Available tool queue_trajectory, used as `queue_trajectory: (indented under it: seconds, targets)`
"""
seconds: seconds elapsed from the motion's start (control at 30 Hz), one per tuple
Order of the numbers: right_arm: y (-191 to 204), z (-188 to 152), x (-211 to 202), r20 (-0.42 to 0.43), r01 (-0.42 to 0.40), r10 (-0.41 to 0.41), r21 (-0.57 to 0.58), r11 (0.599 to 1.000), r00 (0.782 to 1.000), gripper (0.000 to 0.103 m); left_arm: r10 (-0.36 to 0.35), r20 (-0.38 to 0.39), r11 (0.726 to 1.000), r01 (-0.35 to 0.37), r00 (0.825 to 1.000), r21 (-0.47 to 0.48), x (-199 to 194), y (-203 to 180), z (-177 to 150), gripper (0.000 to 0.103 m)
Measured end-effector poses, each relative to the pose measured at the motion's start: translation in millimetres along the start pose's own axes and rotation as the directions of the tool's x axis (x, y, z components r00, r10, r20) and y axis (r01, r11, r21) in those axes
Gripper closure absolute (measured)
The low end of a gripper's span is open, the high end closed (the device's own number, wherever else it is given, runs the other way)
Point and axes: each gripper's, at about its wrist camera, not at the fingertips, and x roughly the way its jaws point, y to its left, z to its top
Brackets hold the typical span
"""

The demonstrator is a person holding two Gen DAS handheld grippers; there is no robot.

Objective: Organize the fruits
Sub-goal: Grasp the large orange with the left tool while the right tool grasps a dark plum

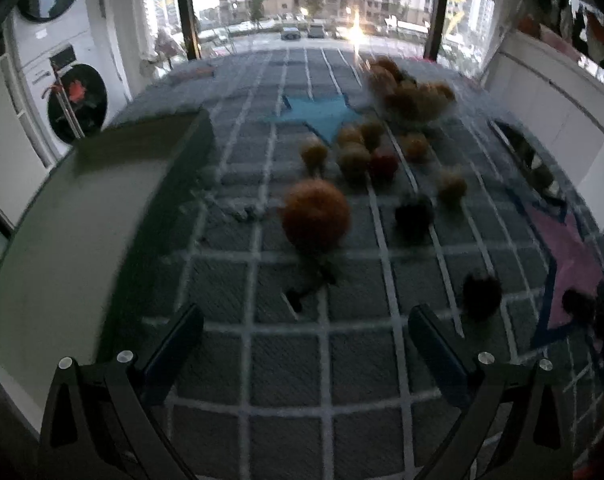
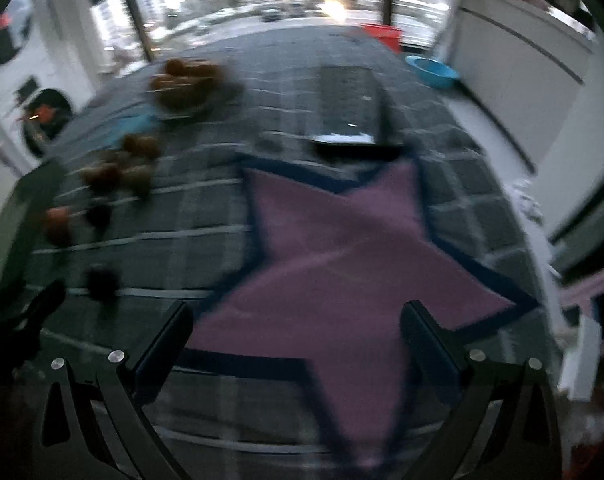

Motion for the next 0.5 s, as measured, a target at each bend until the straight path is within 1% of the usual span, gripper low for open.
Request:
queue_trajectory:
  seconds: [0.07, 0.1, 0.2, 0.3, 0.33, 0.37, 0.4, 0.43, 0.5]
  targets:
    - [19, 1, -1, 0.01, -0.048, 0.048, -0.055, 0.997, 0.999, 0.0, -0.007, 0.018, 1.0, 0.007, 1.0, -0.012, -3, 6, 9, 0.0]
    - [34, 1, -1, 0.015, -0.073, 0.075, -0.101, 0.992, 0.997, 0.0, -0.014, 0.024, 1.0, 0.014, 1.0, -0.015, -4, 9, 15, 0.0]
    - [65, 1, 2, 0.029, -0.088, 0.095, -0.2, 0.976, 0.995, 0.0, -0.023, 0.032, 1.0, 0.023, 0.999, 0.002, 0, 12, 31, 0.0]
    - [89, 4, 9, 0.035, -0.089, 0.102, -0.266, 0.96, 0.994, 0.001, -0.032, 0.024, 0.999, 0.031, 0.999, 0.034, 9, 8, 42, 0.0]
    - [95, 4, 13, 0.027, -0.093, 0.105, -0.282, 0.955, 0.994, 0.004, -0.025, 0.024, 0.998, 0.024, 0.999, 0.051, 13, 6, 44, 0.0]
    - [100, 4, 15, 0.018, -0.098, 0.108, -0.293, 0.951, 0.994, 0.011, -0.016, 0.025, 0.997, 0.014, 1.0, 0.072, 17, 2, 46, 0.002]
    - [104, 5, 18, 0.008, -0.1, 0.108, -0.302, 0.948, 0.994, 0.016, -0.011, 0.021, 0.996, 0.009, 1.0, 0.086, 21, -1, 48, 0.006]
    - [107, 6, 22, -0.003, -0.101, 0.105, -0.312, 0.945, 0.994, 0.027, -0.013, 0.009, 0.995, 0.013, 1.0, 0.094, 25, -2, 49, 0.012]
    - [113, 5, 24, 0.006, -0.079, 0.086, -0.334, 0.939, 0.996, 0.033, -0.021, -0.023, 0.995, 0.023, 1.0, 0.097, 32, -5, 50, 0.013]
